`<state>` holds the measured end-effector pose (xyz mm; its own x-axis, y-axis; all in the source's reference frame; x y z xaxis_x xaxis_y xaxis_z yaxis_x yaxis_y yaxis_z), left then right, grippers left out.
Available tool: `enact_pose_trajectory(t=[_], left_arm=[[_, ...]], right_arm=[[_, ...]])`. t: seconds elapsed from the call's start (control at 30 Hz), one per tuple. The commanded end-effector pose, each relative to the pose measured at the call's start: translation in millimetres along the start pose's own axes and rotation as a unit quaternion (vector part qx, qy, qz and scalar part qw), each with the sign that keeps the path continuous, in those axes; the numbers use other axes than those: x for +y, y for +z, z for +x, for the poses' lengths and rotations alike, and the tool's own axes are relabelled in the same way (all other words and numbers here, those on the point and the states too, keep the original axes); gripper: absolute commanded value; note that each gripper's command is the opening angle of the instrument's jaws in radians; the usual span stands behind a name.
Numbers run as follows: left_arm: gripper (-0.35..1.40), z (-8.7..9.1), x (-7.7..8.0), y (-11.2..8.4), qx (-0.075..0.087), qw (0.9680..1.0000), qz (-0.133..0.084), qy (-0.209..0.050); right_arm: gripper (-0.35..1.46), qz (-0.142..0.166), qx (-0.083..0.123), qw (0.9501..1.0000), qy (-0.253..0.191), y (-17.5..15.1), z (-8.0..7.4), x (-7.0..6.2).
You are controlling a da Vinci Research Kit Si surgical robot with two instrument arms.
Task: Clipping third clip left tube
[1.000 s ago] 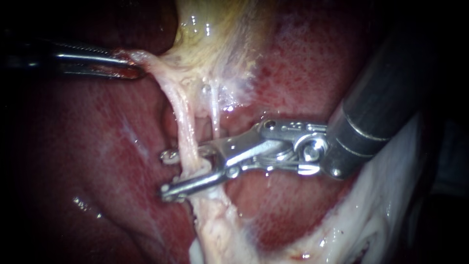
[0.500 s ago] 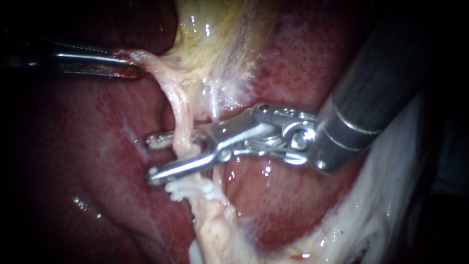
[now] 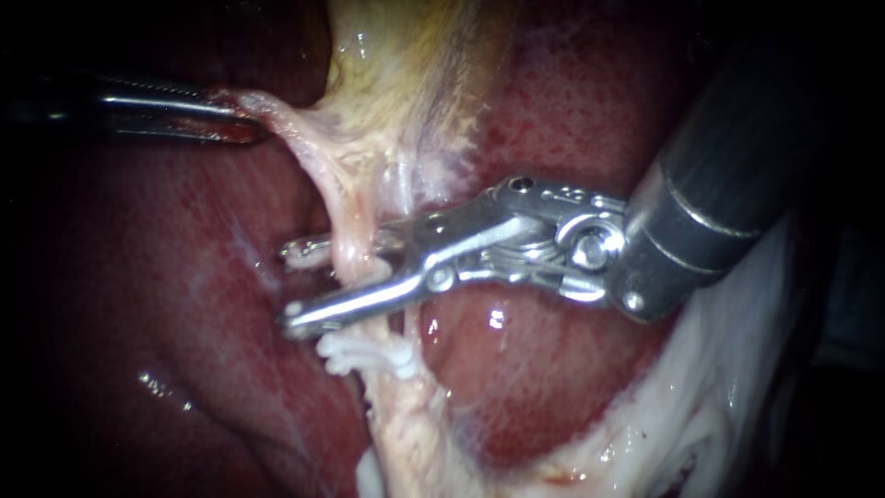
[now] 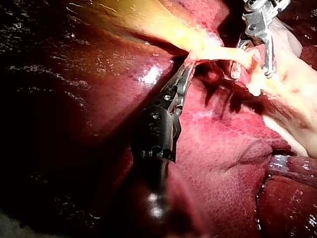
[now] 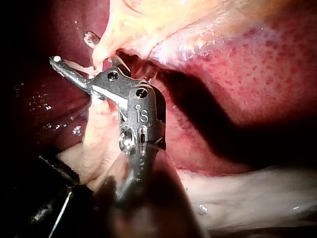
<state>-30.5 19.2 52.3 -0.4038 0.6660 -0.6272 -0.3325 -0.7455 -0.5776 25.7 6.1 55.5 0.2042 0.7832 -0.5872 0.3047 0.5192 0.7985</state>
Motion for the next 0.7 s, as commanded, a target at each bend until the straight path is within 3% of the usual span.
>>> enact_pose_trajectory(t=[0.03,0.17,0.5,0.6,0.7], left_arm=[[-0.35,0.0,0.0,0.0,0.000,1.0000,0.001,0.000],[-0.35,0.0,0.0,0.1,0.000,1.0000,0.001,0.000],[-0.35,0.0,-0.1,0.2,0.000,1.0000,0.001,0.000],[-0.35,0.0,-0.1,0.2,0.000,1.0000,0.001,0.000],[-0.35,0.0,-0.1,0.2,0.000,1.0000,0.001,0.000]], right_arm=[[0.38,-0.001,0.001,1.0000,0.000,0.0,0.0,0.0],[0.24,-0.001,0.000,1.0000,0.003,0.0,0.0,0.0],[-0.33,-0.001,0.002,0.9990,0.044,-0.1,-0.1,0.1],[-0.35,-0.001,0.002,0.9973,0.073,-0.1,-0.3,0.1],[-0.35,-0.002,0.003,0.9971,0.076,0.0,-0.5,0.1]])
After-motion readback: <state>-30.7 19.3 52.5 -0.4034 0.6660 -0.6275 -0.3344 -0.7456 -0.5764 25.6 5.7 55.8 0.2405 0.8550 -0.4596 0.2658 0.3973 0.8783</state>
